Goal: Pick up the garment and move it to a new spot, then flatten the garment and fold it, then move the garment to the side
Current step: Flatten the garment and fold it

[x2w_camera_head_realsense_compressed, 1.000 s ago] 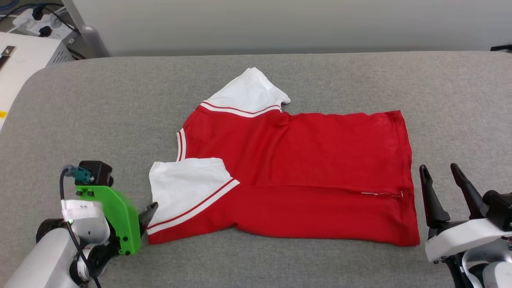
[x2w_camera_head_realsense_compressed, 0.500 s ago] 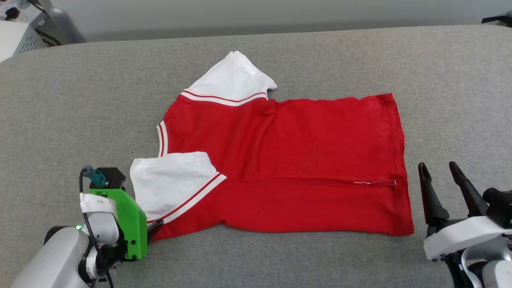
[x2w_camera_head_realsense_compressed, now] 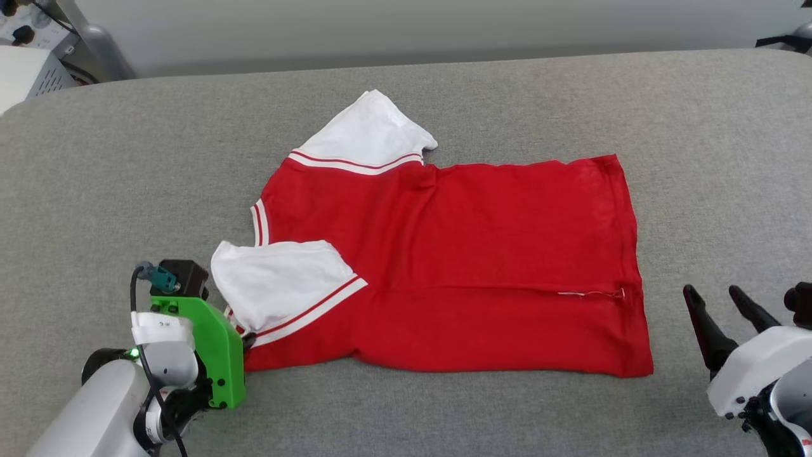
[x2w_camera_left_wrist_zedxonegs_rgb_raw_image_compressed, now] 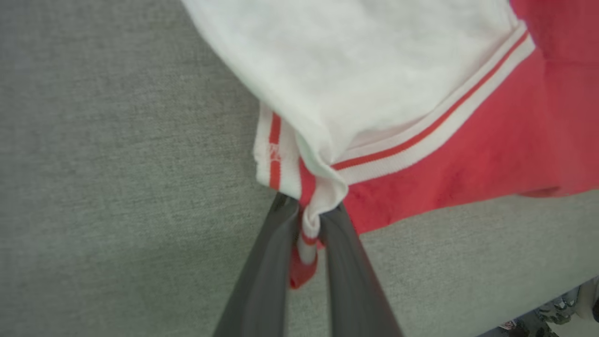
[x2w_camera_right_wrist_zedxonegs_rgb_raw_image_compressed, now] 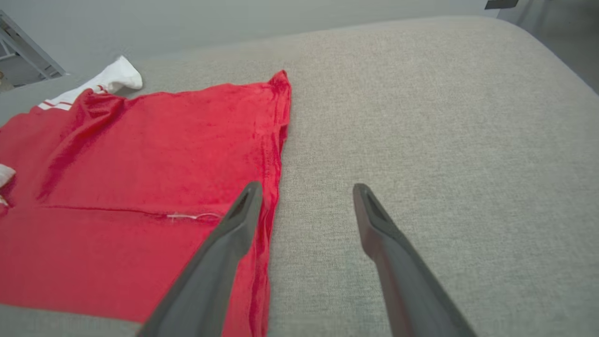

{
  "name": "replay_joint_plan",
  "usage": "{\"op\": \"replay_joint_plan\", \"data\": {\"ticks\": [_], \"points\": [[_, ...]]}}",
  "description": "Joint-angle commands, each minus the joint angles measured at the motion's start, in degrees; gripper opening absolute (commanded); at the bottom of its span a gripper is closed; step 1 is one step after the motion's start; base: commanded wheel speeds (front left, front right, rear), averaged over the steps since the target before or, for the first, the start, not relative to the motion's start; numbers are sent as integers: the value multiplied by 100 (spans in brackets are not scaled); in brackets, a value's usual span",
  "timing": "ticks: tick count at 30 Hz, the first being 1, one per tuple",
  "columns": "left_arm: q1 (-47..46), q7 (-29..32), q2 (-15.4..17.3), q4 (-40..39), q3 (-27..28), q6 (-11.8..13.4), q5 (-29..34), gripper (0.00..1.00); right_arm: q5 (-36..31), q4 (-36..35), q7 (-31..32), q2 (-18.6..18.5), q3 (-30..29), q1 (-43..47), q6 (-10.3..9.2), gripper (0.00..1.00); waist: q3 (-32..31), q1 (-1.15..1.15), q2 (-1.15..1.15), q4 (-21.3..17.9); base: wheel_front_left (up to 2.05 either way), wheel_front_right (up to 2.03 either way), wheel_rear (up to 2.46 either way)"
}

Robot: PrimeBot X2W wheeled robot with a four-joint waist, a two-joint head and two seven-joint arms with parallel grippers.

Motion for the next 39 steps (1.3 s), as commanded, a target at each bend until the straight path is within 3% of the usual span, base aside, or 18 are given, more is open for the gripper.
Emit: {"op": "replay_joint_plan", "data": {"ticks": [1, 4, 9, 19, 20, 21, 22, 23, 39], "points": [[78, -62, 80, -105, 53, 48, 52, 0, 111, -29, 405, -104, 14, 60, -5, 100, -54, 0, 0, 60, 0, 0, 0], [136, -113, 193, -410, 104, 108, 100, 0, 283, -111, 1290, -284, 37, 101, -5, 100, -60, 0, 0, 117, 0, 0, 0], [193, -212, 279, -926, 205, 258, 152, 0, 505, -202, 2109, -304, 246, 54, -5, 100, 35, 0, 0, 225, 0, 0, 0], [131, -264, 277, -1367, 170, 350, 256, 0, 776, 657, 2822, -265, 798, -338, -5, 100, 414, 0, 0, 384, 0, 0, 0], [125, -269, 268, -1355, 170, 353, 251, 0, 824, 738, 2892, -265, 866, -349, -5, 90, 430, 0, 0, 393, 0, 0, 0], [120, -278, 264, -1345, 172, 351, 248, 0, 871, 802, 2956, -267, 930, -360, -5, 30, 444, 0, 0, 398, 0, 0, 0], [116, -293, 260, -1335, 175, 350, 249, 0, 908, 841, 2996, -270, 973, -375, -5, 5, 448, 0, 0, 400, 0, 0, 0], [123, -316, 258, -1315, 180, 349, 247, 0, 956, 882, 3033, -272, 1014, -397, -5, 0, 435, 0, 0, 391, 0, 0, 0], [796, -620, 346, -1608, 286, 615, 219, 0, 860, 360, 2785, -603, 1165, -606, -5, 0, -517, 0, 0, 249, 0, 0, 0]]}}
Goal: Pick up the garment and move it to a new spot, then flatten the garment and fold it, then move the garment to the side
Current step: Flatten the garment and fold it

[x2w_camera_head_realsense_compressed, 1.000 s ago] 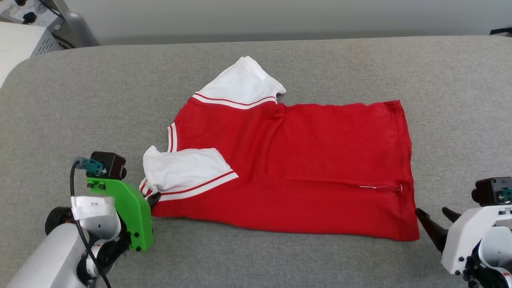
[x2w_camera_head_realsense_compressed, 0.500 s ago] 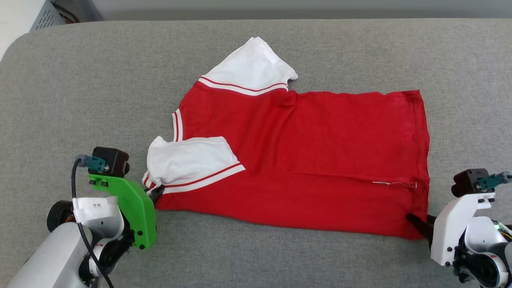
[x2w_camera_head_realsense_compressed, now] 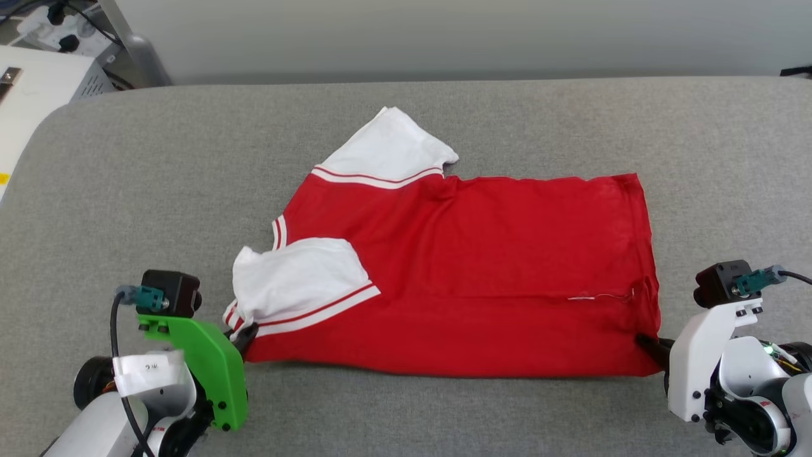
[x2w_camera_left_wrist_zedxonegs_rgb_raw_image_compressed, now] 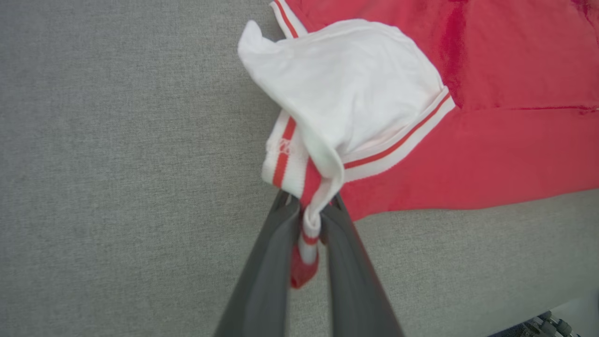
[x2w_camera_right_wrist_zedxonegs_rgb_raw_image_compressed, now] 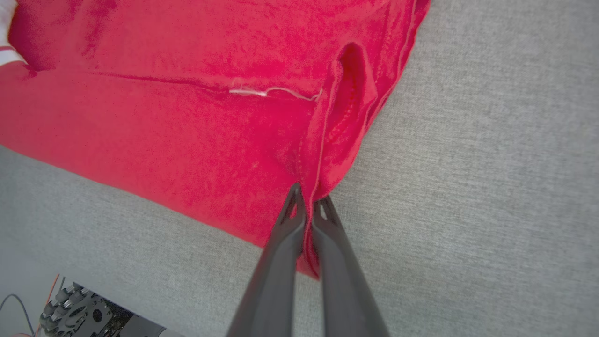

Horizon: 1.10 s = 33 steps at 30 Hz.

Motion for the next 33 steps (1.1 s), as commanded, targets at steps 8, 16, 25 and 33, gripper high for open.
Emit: {"op": "replay_joint_plan", "data": {"ticks": [8, 16, 25, 33], "points": [[1055, 49, 363, -591, 157, 468, -137, 0, -9, -616, 186, -69, -37, 772, -1, 0, -853, 0, 0, 15, 0, 0, 0], [1690, -22, 169, -343, 109, 488, -486, 0, -107, -721, 263, 318, -287, 1593, -1, 0, -811, 0, 0, -13, 0, 0, 0], [1443, -298, -301, 620, 58, 158, -717, 100, -121, -166, -347, 649, -399, 1751, -1, 100, -634, 0, 0, -97, 0, 0, 0], [1228, -743, -320, 728, 138, 68, -502, 100, -446, -246, -1868, 716, -476, 1679, -1, 100, -731, 0, 0, -77, 0, 0, 0]]}}
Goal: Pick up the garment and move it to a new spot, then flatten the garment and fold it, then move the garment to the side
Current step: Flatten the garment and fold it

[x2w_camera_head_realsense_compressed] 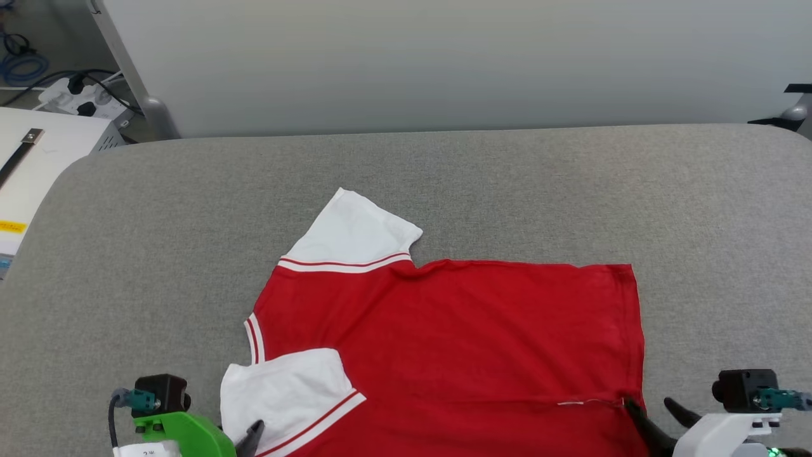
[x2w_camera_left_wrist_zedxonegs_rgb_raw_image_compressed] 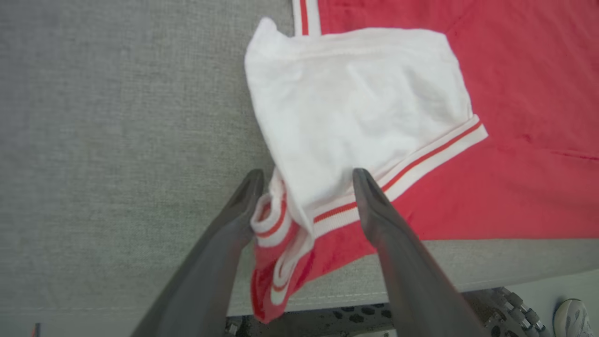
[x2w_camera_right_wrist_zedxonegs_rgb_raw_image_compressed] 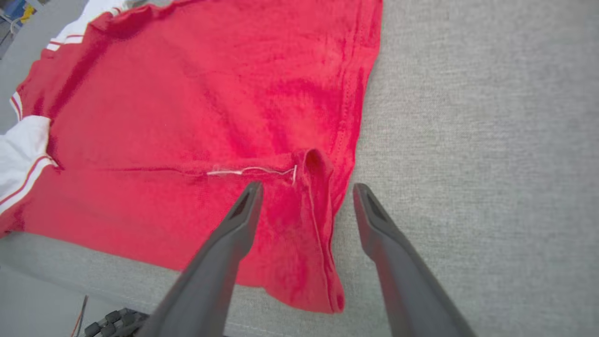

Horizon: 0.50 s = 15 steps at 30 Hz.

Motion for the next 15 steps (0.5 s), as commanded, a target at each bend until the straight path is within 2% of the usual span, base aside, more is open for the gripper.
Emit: {"op": "replay_joint_plan", "data": {"ticks": [1, 5, 8, 15], "points": [[-147, -135, 28, -34, 44, -12, 116, 100, -173, -58, -304, 42, -74, -28, -2, 100, -33, 0, 0, 13, 0, 0, 0], [-345, -566, 69, -160, 78, 69, 504, 100, -594, -205, -1078, 243, -309, -103, -2, 100, -69, 0, 0, 33, 0, 0, 0], [-547, -961, -36, -243, 148, 133, 705, 100, -989, -383, -1545, 400, -415, -159, -2, 100, -32, 0, 0, 28, 0, 0, 0], [-1121, -1591, -173, -177, 175, 147, 1137, 100, -1528, -883, -2048, 611, -509, -402, -2, 100, 337, 0, 0, -107, 0, 0, 0]]}}
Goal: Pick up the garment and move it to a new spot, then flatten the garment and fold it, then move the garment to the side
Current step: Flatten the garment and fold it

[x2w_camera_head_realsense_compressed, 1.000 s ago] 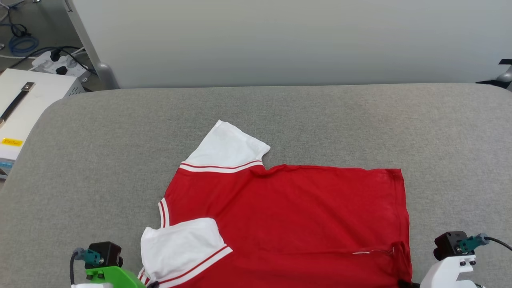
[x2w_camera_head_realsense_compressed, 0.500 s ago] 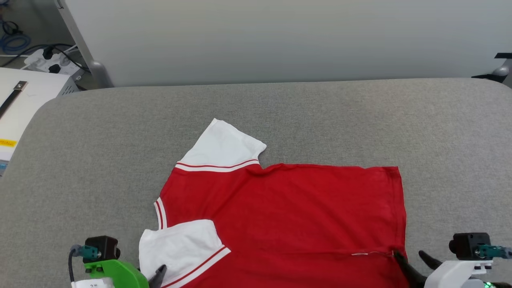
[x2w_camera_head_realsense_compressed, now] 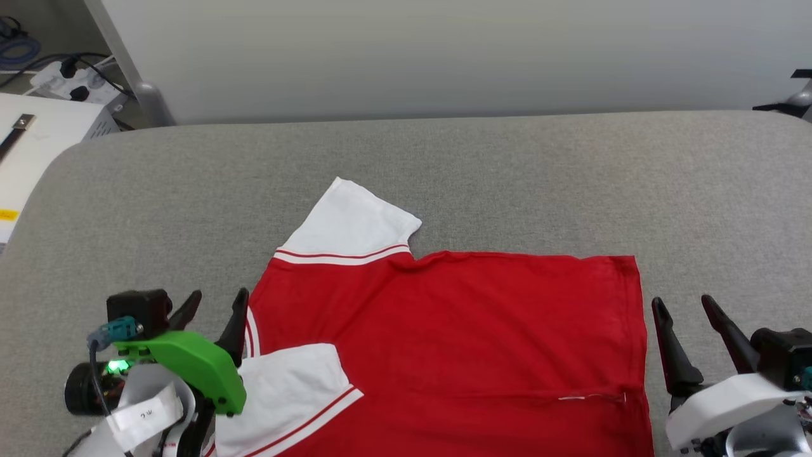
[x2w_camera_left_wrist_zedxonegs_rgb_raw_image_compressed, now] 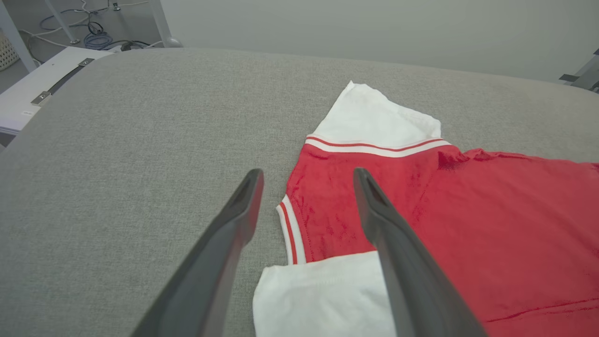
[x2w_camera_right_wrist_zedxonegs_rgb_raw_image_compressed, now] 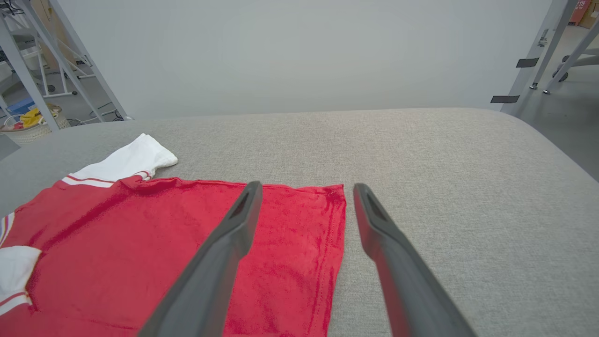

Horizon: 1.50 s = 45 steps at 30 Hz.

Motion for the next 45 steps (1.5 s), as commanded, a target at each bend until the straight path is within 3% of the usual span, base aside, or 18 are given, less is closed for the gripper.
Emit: {"op": "replay_joint_plan", "data": {"ticks": [1, 9, 13, 18, 21, 22, 30, 37, 38, 39, 40, 45], "points": [[-240, -113, -56, 49, 25, 33, 89, 100, -48, -107, -70, 16, -9, -144, -2, 100, 257, 0, 0, -110, 0, 0, 0], [-1507, -156, -132, 538, -39, -238, 318, 100, -76, -455, -171, 9, 115, -663, -2, 100, 1140, 0, 0, -417, 0, 0, 0], [-2336, 238, -98, 934, -151, -647, 240, 100, -69, -452, -207, 22, 208, -925, -2, 100, 1472, 0, 0, -594, 0, 0, 0], [-3413, 1150, 83, 1549, -281, -1302, -36, 100, -13, -342, -272, 28, 287, -1173, -2, 100, 1777, 0, 0, -843, 0, 0, 0], [-3965, 1834, 177, 1852, -368, -1573, -237, 100, 22, -316, -341, 41, 278, -1275, -2, 100, 1964, 0, 0, -957, 0, 0, 0], [-4446, 2477, 312, 2140, -469, -1723, -377, 100, 57, -266, -423, 66, 321, -1362, -2, 100, 2135, 0, 0, -1101, 0, 0, 0], [-5092, 3602, 502, 2727, -752, -1876, -628, 100, 120, 18, -628, 118, 479, -1543, -2, 100, 2502, 0, 0, -1384, 0, 0, 0], [-4971, 4480, 526, 3322, -1196, -1904, -788, 100, 154, 291, -695, 147, 444, -1615, -2, 100, 2628, 0, 0, -1480, 0, 0, 0], [-4931, 4685, 512, 3415, -1248, -1856, -821, 85, 165, 325, -686, 145, 430, -1631, -2, 100, 2625, 0, 0, -1488, 0, 0, 0], [-4910, 4854, 491, 3470, -1297, -1804, -834, 37, 178, 353, -674, 139, 414, -1649, -2, 100, 2627, 0, 0, -1490, 0, 0, 0], [-4902, 4957, 479, 3494, -1339, -1773, -828, 0, 198, 369, -667, 138, 399, -1666, -2, 100, 2628, 0, 0, -1491, 0, 0, 0], [-4903, 4902, 376, 3495, -1330, -1697, -862, 0, 348, 467, -587, 77, 357, -1780, -2, 100, 2583, 0, 0, -1491, 0, 0, 0]]}}
